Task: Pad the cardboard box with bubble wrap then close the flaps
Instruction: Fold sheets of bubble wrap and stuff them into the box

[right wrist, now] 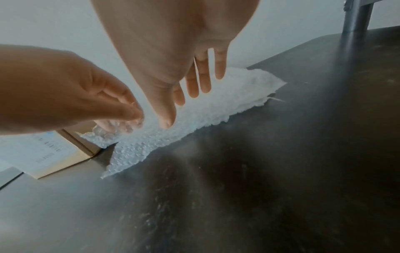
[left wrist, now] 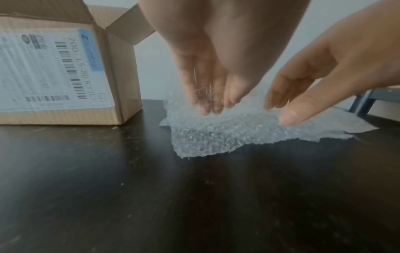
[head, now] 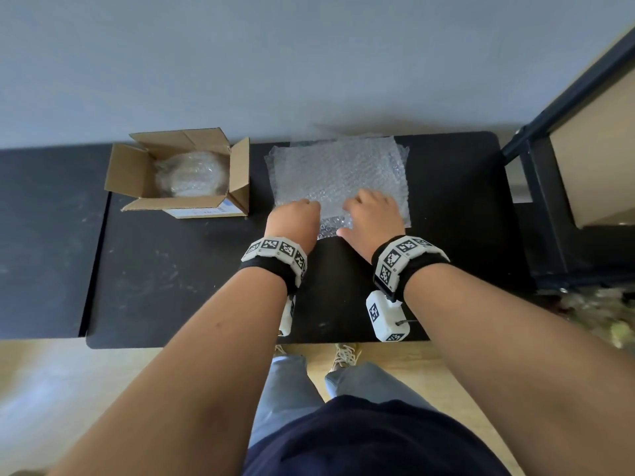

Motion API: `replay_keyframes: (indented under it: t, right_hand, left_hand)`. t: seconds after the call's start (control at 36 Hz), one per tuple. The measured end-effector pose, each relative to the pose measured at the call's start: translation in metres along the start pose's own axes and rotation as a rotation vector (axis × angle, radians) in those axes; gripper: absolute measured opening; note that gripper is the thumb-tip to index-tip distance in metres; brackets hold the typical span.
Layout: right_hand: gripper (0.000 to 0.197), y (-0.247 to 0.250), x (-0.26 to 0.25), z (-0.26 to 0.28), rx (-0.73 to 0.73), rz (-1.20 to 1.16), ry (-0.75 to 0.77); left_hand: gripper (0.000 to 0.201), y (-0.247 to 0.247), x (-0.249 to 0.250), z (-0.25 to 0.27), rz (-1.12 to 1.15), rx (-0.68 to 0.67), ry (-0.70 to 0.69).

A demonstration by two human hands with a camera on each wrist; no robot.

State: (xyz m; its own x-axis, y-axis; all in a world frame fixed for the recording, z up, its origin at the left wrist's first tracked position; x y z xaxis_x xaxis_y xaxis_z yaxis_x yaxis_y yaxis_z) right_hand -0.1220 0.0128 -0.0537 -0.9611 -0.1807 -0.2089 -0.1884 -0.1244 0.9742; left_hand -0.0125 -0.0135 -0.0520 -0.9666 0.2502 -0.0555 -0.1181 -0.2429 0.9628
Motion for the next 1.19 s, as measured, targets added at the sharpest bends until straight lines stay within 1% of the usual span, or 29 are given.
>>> replay_keyframes:
  t: [0.08,0.14,0.25,0.33,0.44,0.5,0.53,0.58,0.64,0.69,0.75,0.78,0.83,0.86,0.92,1.0,1.06,1.14,1.17,1.19]
  right_hand:
    - [0.030,0.011,-0.002,0.000,0.055,0.029,0.007]
    - [0.022,0.018,-0.001,0.002,0.073,0.028,0.002]
    - [0.021,0.027,0.011,0.007,0.046,-0.044,-0.066]
    - [0.020,0.029,0.029,0.015,0.071,-0.170,-0.160]
    - [0.015,0.031,0.047,0.026,0.111,-0.275,-0.242]
    - [0.017,0.030,0.054,0.031,0.126,-0.312,-0.256]
    - [0.017,0.029,0.056,0.032,0.127,-0.326,-0.264]
    - [0.017,0.026,0.060,0.036,0.117,-0.333,-0.281]
    - [0.021,0.024,0.062,0.039,0.090,-0.334,-0.288]
    - [0.036,0.020,0.060,0.041,0.046,-0.329,-0.269]
    - [0.050,0.018,0.057,0.042,0.011,-0.326,-0.237]
    - [0.051,0.018,0.056,0.042,0.006,-0.317,-0.216]
    - [0.042,0.019,0.055,0.042,0.001,-0.283,-0.182]
    - [0.037,0.018,0.056,0.043,-0.009,-0.286,-0.190]
    - [0.032,0.013,0.060,0.047,-0.050,-0.356,-0.250]
    - [0.024,0.001,0.065,0.052,-0.175,-0.371,-0.323]
    - [0.030,-0.008,0.071,0.055,-0.202,-0.387,-0.374]
    - [0.044,-0.016,0.081,0.061,-0.192,-0.457,-0.476]
    - [0.048,-0.018,0.084,0.061,-0.185,-0.460,-0.497]
    - [0.051,-0.020,0.086,0.059,-0.187,-0.453,-0.512]
  left_hand:
    - [0.017,0.010,0.009,0.004,0.060,0.036,-0.011]
    - [0.020,0.016,0.014,0.008,0.113,0.079,-0.031]
    - [0.029,0.018,0.017,0.015,0.205,0.128,-0.096]
    - [0.042,0.016,0.013,0.016,0.180,0.114,-0.121]
    - [0.055,0.014,0.000,0.015,0.141,0.134,-0.090]
    - [0.060,0.016,-0.004,0.015,0.120,0.155,-0.072]
    - [0.059,0.018,-0.003,0.014,0.105,0.163,-0.072]
    - [0.046,0.023,0.001,0.014,0.067,0.179,-0.096]
    - [0.034,0.026,0.008,0.012,0.044,0.177,-0.126]
    - [0.027,0.027,0.016,0.011,0.031,0.132,-0.125]
    - [0.022,0.028,0.021,0.013,0.053,0.027,-0.072]
    - [0.021,0.026,0.023,0.014,0.068,-0.036,-0.038]
    - [0.017,0.021,0.025,0.016,0.082,-0.136,0.011]
    - [0.019,0.018,0.026,0.017,0.085,-0.175,0.025]
    - [0.023,0.011,0.025,0.017,0.117,-0.257,0.052]
    - [0.022,0.000,0.023,0.017,0.222,-0.367,0.101]
    - [0.023,-0.003,0.020,0.019,0.301,-0.397,0.152]
    - [0.024,-0.006,0.018,0.019,0.383,-0.420,0.203]
    - [0.026,-0.008,0.018,0.018,0.407,-0.423,0.210]
    - [0.034,-0.009,0.015,0.017,0.437,-0.420,0.225]
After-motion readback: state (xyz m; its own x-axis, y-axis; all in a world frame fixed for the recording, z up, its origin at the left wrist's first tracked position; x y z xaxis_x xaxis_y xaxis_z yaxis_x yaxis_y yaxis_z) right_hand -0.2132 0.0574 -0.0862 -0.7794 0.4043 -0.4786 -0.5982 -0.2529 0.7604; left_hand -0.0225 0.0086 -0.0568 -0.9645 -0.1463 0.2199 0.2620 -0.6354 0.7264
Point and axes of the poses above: each hand's wrist, its own z-axis away from the middle knuckle, its own y-axis out of the back of the hand, x = y × z, the point moved 8 cm from there along -z, towards the middle knuckle, and after that the axes turned 10 degrees about y, right-handed, at the moved point
